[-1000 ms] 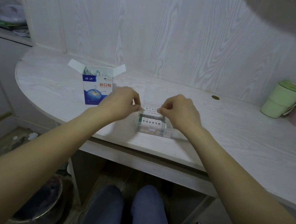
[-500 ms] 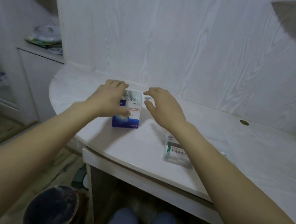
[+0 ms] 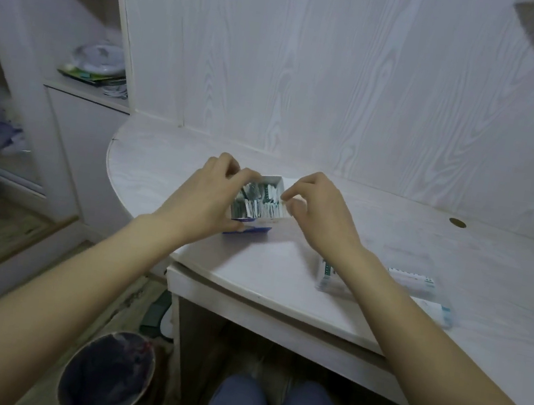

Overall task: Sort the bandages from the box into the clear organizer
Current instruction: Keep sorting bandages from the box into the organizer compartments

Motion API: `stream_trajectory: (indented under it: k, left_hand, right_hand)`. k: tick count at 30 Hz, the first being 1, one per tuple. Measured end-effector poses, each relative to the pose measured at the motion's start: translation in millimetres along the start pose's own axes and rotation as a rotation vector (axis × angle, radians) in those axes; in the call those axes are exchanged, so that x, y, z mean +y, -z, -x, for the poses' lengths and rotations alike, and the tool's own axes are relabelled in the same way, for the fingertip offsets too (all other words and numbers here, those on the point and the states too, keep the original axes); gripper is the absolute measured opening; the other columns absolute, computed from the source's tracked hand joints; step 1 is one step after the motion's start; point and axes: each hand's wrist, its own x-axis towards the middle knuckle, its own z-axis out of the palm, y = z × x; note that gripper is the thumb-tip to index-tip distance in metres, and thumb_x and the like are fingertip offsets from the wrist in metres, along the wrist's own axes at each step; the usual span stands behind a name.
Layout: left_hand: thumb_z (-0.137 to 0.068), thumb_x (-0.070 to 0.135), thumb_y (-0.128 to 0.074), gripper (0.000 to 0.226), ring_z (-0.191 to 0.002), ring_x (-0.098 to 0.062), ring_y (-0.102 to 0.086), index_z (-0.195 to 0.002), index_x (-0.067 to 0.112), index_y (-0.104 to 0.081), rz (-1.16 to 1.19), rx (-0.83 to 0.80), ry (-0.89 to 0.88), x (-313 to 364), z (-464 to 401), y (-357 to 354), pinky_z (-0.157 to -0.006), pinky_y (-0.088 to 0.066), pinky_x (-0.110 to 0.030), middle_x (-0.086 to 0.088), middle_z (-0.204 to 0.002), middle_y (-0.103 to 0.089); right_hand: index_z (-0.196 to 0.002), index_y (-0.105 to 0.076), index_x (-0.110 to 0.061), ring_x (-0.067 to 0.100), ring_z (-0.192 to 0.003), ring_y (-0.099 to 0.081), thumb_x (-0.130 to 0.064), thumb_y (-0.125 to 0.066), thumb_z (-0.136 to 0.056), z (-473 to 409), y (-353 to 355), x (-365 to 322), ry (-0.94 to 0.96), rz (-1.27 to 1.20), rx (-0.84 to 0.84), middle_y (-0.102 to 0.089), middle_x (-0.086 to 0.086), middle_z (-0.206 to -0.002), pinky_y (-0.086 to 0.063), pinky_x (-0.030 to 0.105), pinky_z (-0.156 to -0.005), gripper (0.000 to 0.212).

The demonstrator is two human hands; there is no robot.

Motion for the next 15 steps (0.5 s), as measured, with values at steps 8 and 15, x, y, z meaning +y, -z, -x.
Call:
stream_trajectory:
  k: [8,15]
  left_hand:
    - [-0.065,0.029,-0.083,0.077,-0.101,-0.026,-0.040,-0.132,0.019,-0.045,-0.041,0.084,-0.032,16.5,12.6,-7.2,-0.085,-0.045,-0.039,-0.010,-0.115,-0.041]
    - [-0.063,0.024,-0.084,0.081,-0.104,-0.026,-0.043,-0.132,0.014,-0.043,-0.018,0.101,-0.024,17.7,12.9,-8.2,-0.080,-0.042,-0.033,-0.009,-0.117,-0.043]
  right_hand:
    - [-0.110,-0.068,-0.012,0.025,-0.121,-0.041,-0.017,-0.050,-0.093,15.2,-13.0,-10.1,0.004,0.275,0.116,-0.043,0.006,-0.134,-0.032,0.035,-0.085,0.025]
    - [-0.116,-0.063,-0.016,0.023,-0.134,-0.029,-0.014,-0.050,-0.093,2.3,-31.3,-26.0,-0.085,0.348,0.161,-0.027,0.006,-0.150,-0.029,0.036,-0.097,0.027]
